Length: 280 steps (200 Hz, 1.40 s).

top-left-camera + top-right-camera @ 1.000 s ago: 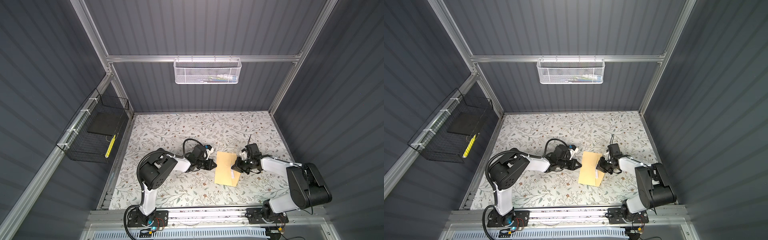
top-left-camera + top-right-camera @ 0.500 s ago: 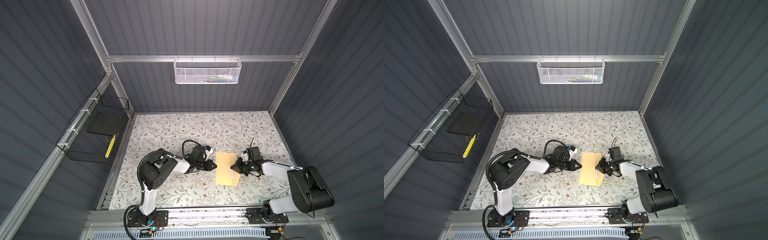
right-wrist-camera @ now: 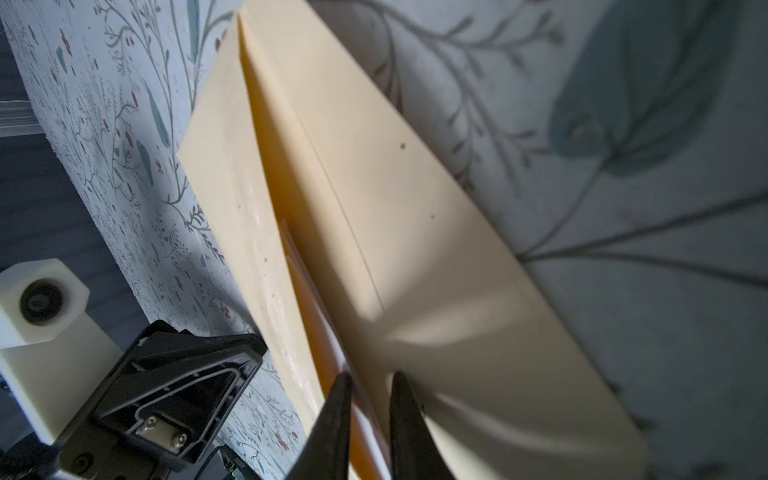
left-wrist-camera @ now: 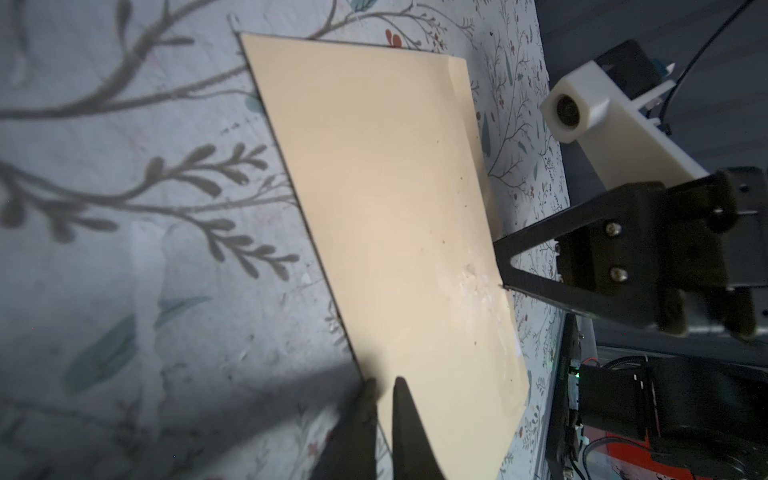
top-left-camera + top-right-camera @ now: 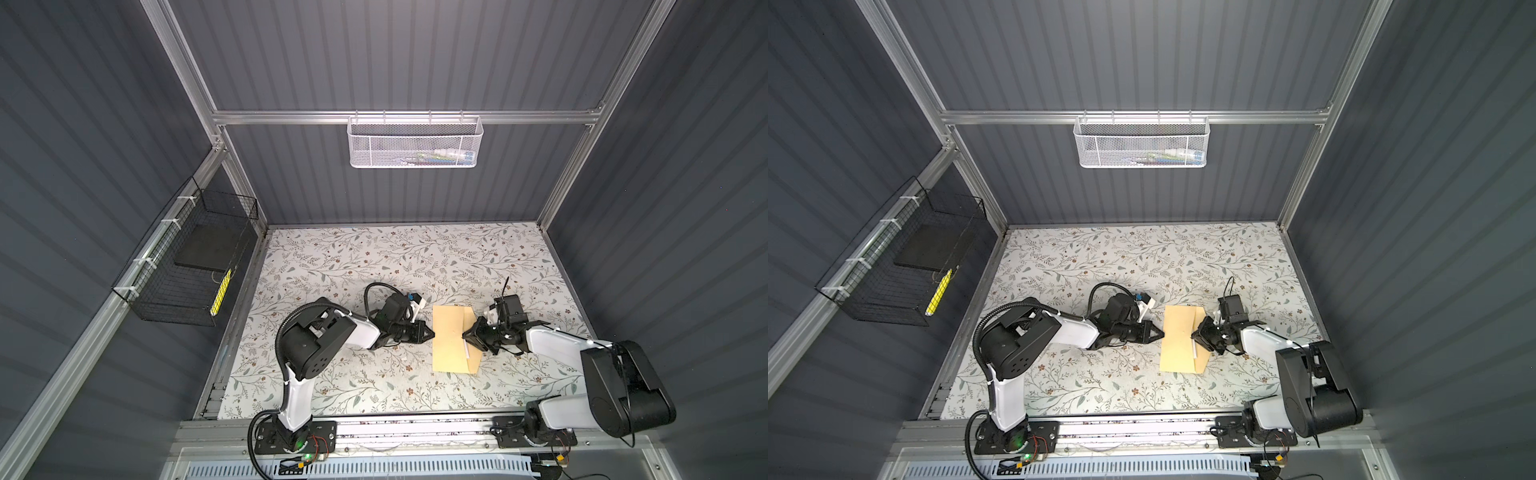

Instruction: Place the letter into the envelope and seal it

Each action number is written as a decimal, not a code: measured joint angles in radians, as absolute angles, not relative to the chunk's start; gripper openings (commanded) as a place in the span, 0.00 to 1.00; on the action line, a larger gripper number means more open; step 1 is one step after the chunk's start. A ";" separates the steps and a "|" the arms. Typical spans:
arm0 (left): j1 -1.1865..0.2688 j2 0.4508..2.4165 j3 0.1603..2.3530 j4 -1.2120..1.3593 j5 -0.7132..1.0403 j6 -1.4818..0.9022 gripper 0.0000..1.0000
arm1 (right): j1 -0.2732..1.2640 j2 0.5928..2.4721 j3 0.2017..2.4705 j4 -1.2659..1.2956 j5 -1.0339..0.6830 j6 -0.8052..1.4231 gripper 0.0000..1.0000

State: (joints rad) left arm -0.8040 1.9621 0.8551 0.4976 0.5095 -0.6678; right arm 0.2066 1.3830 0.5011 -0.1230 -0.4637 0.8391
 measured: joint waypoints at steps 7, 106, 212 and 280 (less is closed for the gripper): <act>-0.805 1.962 0.853 0.501 0.509 -0.668 0.11 | 0.206 1.376 0.509 -0.146 -0.459 0.829 0.26; -0.807 1.962 0.841 0.524 0.509 -0.694 0.11 | 0.182 1.299 0.525 -0.287 -0.445 0.754 0.06; -0.807 1.962 0.834 0.540 0.509 -0.713 0.11 | 0.226 1.360 0.535 -0.325 -0.394 0.717 0.00; -0.806 1.963 0.813 0.578 0.507 -0.720 0.11 | 0.269 1.400 0.558 -0.286 -0.403 0.736 0.00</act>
